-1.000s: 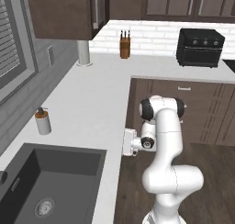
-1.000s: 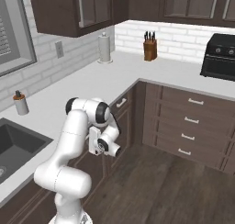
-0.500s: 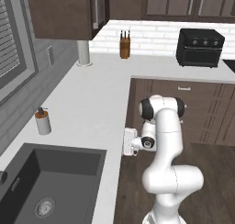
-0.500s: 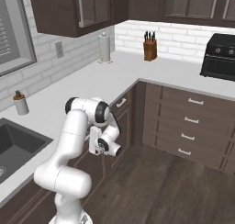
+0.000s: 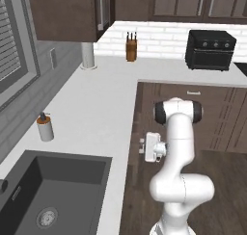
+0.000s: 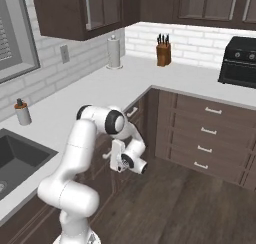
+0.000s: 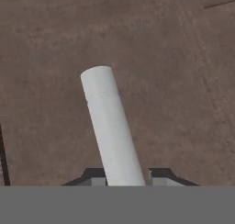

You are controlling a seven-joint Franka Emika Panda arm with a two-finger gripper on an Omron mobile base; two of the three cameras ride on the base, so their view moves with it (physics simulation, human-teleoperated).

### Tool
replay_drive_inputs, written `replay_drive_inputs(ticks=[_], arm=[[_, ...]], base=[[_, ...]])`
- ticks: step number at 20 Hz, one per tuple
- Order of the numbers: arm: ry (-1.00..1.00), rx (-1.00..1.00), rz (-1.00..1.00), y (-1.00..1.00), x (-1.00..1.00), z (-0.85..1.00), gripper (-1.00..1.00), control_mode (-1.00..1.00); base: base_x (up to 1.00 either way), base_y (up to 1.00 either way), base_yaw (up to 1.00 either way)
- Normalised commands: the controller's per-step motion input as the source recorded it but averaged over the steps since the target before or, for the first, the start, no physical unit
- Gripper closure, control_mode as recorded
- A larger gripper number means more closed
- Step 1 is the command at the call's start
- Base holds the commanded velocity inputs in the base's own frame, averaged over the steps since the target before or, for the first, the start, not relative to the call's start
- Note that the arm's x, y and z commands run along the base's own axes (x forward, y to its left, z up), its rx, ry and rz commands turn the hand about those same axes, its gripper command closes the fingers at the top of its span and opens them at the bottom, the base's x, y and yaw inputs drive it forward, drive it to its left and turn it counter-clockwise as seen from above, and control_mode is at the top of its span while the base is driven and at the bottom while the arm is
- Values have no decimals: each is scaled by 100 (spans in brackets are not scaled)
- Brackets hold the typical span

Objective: Take a straw from the drawer in front and place it inside the glass cup on the dining counter.

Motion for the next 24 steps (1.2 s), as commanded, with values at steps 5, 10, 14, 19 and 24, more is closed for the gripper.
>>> replay_drive_inputs(ticks=[5, 10, 14, 19, 24], arm=[[7, 14, 0, -100, -32, 9, 100, -100], [9, 11, 0, -96, -24, 15, 100, -100], [11, 8, 0, -78, -12, 12, 100, -100], [19, -3, 0, -5, 2, -24, -100, -100], [1, 0, 3, -40, -8, 1, -100, -100]], base=[[0, 0, 0], [0, 0, 0], [0, 0, 0], [0, 0, 0], [0, 0, 0]])
